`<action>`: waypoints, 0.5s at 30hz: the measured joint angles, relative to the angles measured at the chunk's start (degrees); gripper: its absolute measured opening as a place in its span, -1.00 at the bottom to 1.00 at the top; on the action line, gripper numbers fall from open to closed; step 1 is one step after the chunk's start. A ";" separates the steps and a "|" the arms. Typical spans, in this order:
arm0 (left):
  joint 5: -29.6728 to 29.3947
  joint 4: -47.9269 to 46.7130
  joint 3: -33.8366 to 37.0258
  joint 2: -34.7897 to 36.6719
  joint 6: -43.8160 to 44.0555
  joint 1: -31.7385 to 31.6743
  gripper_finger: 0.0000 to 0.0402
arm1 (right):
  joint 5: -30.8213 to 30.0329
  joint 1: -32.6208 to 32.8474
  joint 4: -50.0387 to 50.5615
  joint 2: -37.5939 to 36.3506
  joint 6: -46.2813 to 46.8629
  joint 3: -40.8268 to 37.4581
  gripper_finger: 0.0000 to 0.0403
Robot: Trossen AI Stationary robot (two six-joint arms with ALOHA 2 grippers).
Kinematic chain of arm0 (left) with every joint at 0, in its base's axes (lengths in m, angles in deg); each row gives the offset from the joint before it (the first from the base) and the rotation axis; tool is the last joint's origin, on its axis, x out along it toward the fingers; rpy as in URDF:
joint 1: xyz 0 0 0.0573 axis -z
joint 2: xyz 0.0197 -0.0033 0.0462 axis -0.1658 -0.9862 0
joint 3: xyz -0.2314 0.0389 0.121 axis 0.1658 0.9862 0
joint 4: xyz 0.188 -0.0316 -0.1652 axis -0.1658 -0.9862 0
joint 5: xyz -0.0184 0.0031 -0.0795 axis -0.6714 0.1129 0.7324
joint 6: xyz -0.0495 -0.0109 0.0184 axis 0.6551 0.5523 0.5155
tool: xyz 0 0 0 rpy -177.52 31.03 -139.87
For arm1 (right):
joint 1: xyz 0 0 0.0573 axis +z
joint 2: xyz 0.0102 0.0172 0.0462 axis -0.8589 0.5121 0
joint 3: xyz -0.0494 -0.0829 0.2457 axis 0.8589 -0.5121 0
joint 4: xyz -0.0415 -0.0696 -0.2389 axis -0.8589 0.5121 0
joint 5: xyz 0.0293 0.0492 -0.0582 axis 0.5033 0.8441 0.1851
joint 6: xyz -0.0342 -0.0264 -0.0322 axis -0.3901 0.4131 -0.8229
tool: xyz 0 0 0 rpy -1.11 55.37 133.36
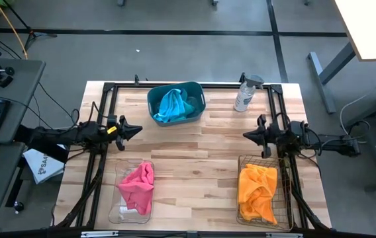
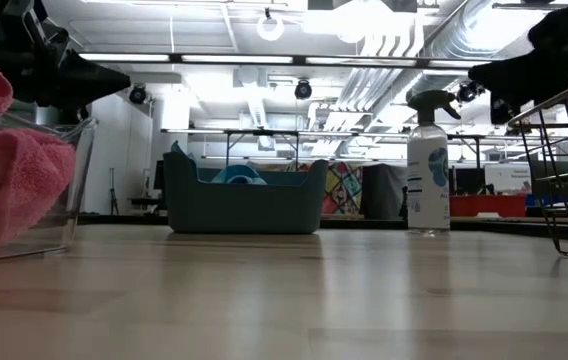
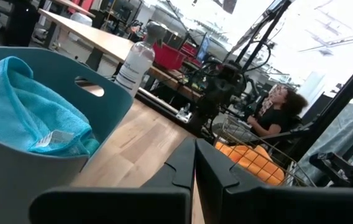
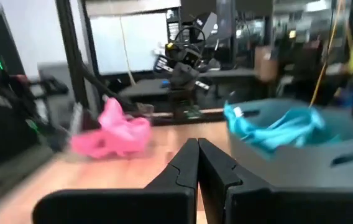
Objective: Sort microfiber towel by color & place in baskets
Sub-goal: Return to Home Position
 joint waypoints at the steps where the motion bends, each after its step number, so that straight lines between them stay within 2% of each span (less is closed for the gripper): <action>1: 0.00 -0.03 0.00 0.00 0.00 0.00 -1.00 | -0.36 0.00 0.00 0.00 -3.76 0.00 -1.00; 3: 0.00 0.08 0.00 0.02 0.00 0.00 -1.00 | -0.37 0.00 0.00 0.00 -9.18 0.00 -1.00; 6: 0.00 0.06 0.00 0.00 0.00 0.00 -1.00 | -0.37 0.00 0.00 0.00 -12.64 0.00 -1.00; 15: 0.00 0.04 0.00 0.00 0.00 0.00 -1.00 | -0.37 0.00 0.00 0.02 -9.03 0.00 -1.00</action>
